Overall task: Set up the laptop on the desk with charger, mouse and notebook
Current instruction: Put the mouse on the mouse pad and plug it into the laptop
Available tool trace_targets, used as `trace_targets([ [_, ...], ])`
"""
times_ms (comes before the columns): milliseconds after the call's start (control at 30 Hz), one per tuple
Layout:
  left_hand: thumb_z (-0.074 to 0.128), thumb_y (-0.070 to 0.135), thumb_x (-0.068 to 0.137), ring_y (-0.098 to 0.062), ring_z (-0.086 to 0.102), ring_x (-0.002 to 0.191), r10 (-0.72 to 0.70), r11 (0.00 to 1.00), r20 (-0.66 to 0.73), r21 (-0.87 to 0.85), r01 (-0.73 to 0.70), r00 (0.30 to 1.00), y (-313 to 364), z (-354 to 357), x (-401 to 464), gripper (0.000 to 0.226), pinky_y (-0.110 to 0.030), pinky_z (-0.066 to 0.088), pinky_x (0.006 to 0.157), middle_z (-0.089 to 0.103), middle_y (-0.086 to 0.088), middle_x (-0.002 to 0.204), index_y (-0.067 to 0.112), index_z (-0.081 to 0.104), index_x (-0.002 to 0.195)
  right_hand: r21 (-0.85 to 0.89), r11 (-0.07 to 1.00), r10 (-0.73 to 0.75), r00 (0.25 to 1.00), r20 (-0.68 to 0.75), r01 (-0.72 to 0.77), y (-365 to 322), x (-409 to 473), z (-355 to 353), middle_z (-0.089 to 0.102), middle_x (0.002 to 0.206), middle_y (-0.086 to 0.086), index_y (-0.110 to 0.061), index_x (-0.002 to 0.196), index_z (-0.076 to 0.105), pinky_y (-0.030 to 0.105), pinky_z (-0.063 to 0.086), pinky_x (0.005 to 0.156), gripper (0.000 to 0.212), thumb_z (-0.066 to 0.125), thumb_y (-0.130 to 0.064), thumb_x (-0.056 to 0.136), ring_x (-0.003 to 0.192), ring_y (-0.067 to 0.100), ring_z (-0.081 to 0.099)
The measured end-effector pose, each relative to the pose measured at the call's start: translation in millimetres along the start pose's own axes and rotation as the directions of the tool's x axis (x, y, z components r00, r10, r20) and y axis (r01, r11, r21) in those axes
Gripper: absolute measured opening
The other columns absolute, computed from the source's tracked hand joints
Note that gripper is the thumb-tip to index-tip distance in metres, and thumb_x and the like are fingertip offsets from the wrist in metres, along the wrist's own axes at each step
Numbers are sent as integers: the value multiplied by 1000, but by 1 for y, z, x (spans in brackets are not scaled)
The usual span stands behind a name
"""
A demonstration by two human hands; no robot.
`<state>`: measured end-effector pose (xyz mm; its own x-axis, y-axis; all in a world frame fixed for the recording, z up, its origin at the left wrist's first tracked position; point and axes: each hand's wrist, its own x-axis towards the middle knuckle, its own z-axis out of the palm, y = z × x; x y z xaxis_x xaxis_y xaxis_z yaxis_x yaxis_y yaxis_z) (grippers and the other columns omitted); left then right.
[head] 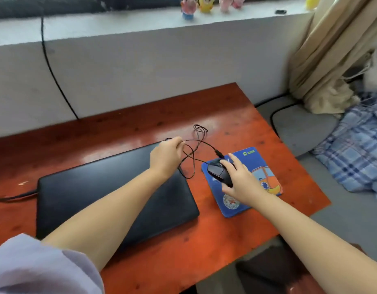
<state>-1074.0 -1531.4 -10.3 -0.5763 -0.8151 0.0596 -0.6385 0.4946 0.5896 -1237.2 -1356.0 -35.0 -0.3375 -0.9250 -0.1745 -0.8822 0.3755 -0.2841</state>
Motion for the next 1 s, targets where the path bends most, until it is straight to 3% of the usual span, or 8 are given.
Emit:
trace_targets([
  [233,42,5,91,-13,60,46,-244,710,79,-665,233,967,22,-2,40,24,-17,49,49,61,-7,57,10,57,74,39,970,242,970,-31,-240,66,-24,7,38,135,10,-16,138,34,46,42,98,65,65,-23,81,122,31,41],
  [367,41,10,95,-5,49,37,-223,635,154,-726,263,963,20,6,38,28,-14,41,41,56,6,40,18,61,78,107,918,385,923,-14,-381,86,-26,14,37,139,11,-15,136,33,43,37,105,67,70,-23,81,127,31,38],
  [600,34,18,100,-15,48,61,-48,603,340,-739,298,939,28,25,24,32,-35,38,72,57,5,59,26,63,89,280,849,447,892,71,-448,76,7,-9,44,136,12,-8,127,46,41,35,106,51,60,-36,87,124,28,45],
  [667,35,20,99,-13,51,63,17,614,367,-738,280,930,34,25,23,31,-35,39,76,60,7,61,28,64,90,572,700,446,888,117,-427,59,25,-36,51,136,12,-6,124,54,36,37,103,45,47,-39,94,123,24,48],
  [733,37,21,98,-6,54,60,107,653,364,-727,210,925,47,25,20,30,-22,43,70,62,12,58,31,64,91,859,310,294,900,321,-408,38,43,-59,51,136,12,-4,133,46,36,41,101,54,36,-44,97,122,24,51],
  [833,40,18,97,-3,57,58,250,761,352,-648,42,902,65,29,13,29,-20,47,58,62,12,56,37,60,90,915,-131,163,902,400,-382,13,63,-83,57,117,18,0,128,41,36,52,84,53,31,-43,99,99,25,63],
  [900,41,18,97,-19,59,61,298,830,364,-555,-51,883,67,32,7,28,-40,49,62,61,10,59,39,57,89,901,-43,227,874,429,-431,3,73,-88,61,101,18,2,117,46,37,54,75,48,32,-41,99,83,23,66],
  [1000,41,18,97,-18,56,54,243,837,287,-546,-50,926,59,34,1,21,-39,50,63,59,8,55,28,59,95,682,431,264,805,532,-591,-8,76,-86,65,95,17,1,111,51,35,54,69,52,33,-46,97,75,22,68],
])
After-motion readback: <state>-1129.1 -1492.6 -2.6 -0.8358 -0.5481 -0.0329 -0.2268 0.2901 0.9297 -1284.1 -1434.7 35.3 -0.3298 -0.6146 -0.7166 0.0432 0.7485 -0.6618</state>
